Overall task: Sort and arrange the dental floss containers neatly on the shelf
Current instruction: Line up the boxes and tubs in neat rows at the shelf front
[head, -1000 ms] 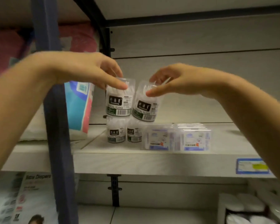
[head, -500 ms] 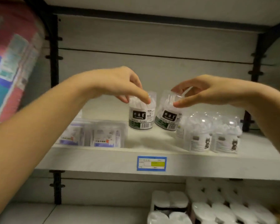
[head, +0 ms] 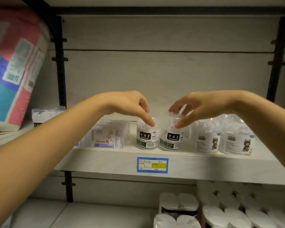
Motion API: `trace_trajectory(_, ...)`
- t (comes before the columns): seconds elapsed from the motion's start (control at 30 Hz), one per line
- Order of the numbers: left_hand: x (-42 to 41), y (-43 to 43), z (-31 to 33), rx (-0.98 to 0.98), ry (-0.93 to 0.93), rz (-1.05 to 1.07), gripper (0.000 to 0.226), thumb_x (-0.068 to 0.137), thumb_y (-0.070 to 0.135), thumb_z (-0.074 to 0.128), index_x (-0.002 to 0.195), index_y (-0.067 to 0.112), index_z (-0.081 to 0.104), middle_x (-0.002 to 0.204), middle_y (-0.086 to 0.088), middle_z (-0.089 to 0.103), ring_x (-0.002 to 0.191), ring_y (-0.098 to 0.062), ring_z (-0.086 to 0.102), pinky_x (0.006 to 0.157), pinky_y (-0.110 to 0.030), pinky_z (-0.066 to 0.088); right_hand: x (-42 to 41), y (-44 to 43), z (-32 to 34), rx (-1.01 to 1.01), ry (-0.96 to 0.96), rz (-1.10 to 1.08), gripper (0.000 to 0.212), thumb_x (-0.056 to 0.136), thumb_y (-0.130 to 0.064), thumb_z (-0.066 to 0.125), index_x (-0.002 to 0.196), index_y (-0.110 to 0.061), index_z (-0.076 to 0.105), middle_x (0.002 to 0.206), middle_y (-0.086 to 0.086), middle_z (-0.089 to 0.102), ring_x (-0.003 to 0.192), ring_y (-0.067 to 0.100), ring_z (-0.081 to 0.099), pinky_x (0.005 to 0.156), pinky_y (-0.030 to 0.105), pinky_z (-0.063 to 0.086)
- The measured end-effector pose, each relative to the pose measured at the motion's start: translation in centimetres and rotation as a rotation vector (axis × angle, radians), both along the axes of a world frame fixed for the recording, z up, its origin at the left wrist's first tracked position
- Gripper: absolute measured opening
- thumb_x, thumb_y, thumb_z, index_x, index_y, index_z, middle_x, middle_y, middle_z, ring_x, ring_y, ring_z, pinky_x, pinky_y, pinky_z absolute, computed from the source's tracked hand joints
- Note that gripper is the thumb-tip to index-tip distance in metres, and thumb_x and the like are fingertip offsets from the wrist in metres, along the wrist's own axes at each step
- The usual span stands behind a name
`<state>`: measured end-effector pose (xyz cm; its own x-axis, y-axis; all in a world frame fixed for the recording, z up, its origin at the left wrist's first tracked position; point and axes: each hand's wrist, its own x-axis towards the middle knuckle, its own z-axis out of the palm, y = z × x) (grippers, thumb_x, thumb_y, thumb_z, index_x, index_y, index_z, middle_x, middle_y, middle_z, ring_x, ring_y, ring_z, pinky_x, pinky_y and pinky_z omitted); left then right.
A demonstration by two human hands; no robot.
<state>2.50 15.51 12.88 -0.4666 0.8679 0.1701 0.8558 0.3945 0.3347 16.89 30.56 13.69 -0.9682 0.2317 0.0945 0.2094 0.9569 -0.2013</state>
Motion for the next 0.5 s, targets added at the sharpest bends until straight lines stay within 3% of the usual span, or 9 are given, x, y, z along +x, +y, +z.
trace_trajectory(0.27, -0.1, 0.1, 0.0, -0.106, 0.027, 0.013, 0.058, 0.070, 0.057, 0.066, 0.116, 0.023, 0.058, 0.106, 0.013, 0.058, 0.105, -0.010, 0.054, 0.097, -0.030, 0.041, -0.5, 0.3, -0.2, 0.048, -0.059, 0.003, 0.056, 0.075, -0.045, 0.067, 0.125, -0.023, 0.055, 0.118, -0.009, 0.060, 0.105, 0.010, 0.058, 0.093, 0.029, 0.046)
trace_trajectory(0.4, 0.0, 0.0, 0.7, -0.162, 0.023, -0.049, 0.055, 0.077, 0.047, 0.065, 0.126, 0.026, 0.056, 0.100, 0.022, 0.055, 0.110, -0.009, 0.052, 0.105, -0.033, 0.035, -0.5, 0.3, -0.1, 0.058, -0.062, 0.017, 0.055, 0.074, -0.046, 0.066, 0.124, -0.023, 0.057, 0.118, -0.009, 0.061, 0.106, 0.010, 0.058, 0.089, 0.026, 0.047)
trace_trajectory(0.5, -0.2, 0.0, 0.7, -0.154, 0.033, -0.069, 0.055, 0.074, 0.048, 0.067, 0.124, 0.026, 0.058, 0.099, 0.022, 0.056, 0.107, -0.010, 0.053, 0.101, -0.031, 0.038, -0.5, 0.5, -0.1, 0.068, -0.055, 0.021, 0.055, 0.075, -0.046, 0.065, 0.124, -0.024, 0.057, 0.118, -0.010, 0.061, 0.107, 0.010, 0.057, 0.086, 0.022, 0.046)
